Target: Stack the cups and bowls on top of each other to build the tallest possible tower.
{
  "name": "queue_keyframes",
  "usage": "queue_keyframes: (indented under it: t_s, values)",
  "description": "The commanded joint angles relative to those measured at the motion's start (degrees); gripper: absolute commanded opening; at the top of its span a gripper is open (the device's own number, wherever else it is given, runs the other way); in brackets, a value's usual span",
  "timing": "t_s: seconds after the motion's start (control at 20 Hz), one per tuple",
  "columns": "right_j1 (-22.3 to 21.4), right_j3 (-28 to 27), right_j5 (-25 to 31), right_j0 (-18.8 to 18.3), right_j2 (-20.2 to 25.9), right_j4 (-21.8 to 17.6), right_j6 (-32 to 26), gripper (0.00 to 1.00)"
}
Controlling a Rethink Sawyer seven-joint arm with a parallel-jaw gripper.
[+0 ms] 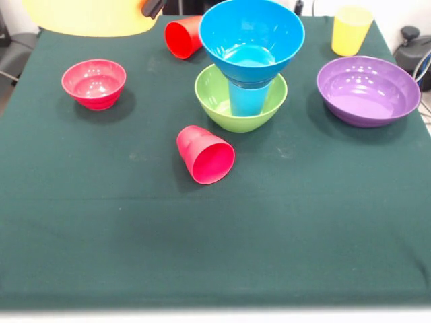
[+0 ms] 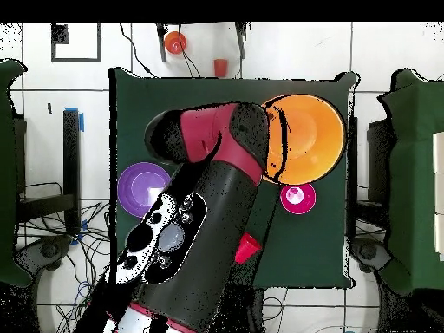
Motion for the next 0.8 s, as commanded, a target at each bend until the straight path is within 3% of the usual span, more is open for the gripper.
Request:
queue_keyframes:
  t_s: [0.05, 0.5, 0.8]
  values:
    - [-0.4, 3.9, 3.6, 1.2, 2.1, -4.0, -0.7, 0.00]
    - [0.5, 5.3, 2.8, 3.2, 0.4, -4.1, 2.1, 0.00]
    - [2.6, 3.7, 5.5, 5.1, -2.3, -3.2, 4.5, 0.00]
